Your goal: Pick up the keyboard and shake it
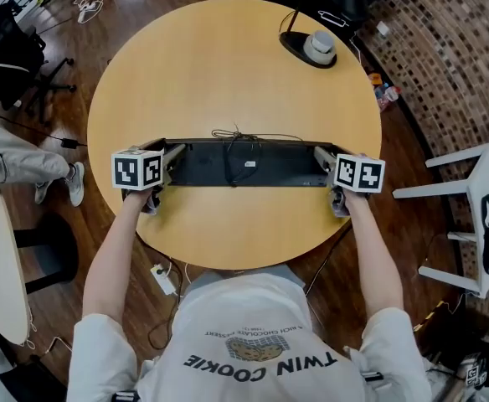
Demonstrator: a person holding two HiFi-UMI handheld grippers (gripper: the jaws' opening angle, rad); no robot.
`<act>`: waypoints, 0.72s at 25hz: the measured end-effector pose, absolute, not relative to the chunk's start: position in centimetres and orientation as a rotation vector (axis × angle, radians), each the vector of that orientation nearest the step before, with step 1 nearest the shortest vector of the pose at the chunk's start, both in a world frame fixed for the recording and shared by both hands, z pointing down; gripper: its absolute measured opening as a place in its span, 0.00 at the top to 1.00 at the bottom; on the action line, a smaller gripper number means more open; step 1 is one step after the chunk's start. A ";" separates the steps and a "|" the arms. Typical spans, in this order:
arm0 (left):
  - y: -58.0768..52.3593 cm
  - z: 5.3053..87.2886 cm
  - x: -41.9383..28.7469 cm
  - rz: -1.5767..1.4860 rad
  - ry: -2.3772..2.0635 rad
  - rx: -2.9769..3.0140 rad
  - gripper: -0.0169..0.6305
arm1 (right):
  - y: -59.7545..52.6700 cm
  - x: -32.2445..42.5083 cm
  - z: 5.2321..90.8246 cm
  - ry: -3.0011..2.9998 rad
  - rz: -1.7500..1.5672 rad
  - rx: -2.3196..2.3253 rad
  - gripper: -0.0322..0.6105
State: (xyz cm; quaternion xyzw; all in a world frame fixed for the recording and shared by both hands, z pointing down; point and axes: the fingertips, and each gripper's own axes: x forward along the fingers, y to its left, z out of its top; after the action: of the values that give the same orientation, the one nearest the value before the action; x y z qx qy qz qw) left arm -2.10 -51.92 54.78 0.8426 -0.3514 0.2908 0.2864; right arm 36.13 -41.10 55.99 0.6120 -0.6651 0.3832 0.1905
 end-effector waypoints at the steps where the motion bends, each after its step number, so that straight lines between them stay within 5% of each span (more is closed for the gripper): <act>1: -51.7 54.2 -2.1 0.774 -0.942 2.279 0.58 | -40.8 36.1 55.5 -1.878 1.046 1.736 0.60; 9: -49.3 51.3 -2.3 0.750 -0.987 2.476 0.58 | -37.3 35.3 52.1 -1.904 0.802 1.911 0.62; 10: -48.8 51.0 -2.5 0.745 -1.004 2.497 0.59 | -36.8 35.2 51.8 -1.898 0.764 1.954 0.74; 14: -46.7 50.4 -3.2 0.707 -1.065 2.569 0.59 | -34.9 34.4 51.0 -1.899 0.675 2.040 0.76; 16: -45.5 50.3 -2.8 0.698 -1.052 2.604 0.61 | -34.3 32.9 50.9 -1.928 0.629 1.978 0.92; 18: -44.0 50.6 -1.8 0.684 -1.026 2.646 0.62 | -33.8 30.7 51.5 -1.931 0.566 1.901 0.95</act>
State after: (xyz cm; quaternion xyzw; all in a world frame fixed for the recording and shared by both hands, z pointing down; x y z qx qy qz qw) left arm -1.84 -44.00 50.59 0.9009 -0.3492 0.2328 0.1110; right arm 30.73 -33.81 51.52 0.6747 -0.6855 0.2009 0.1857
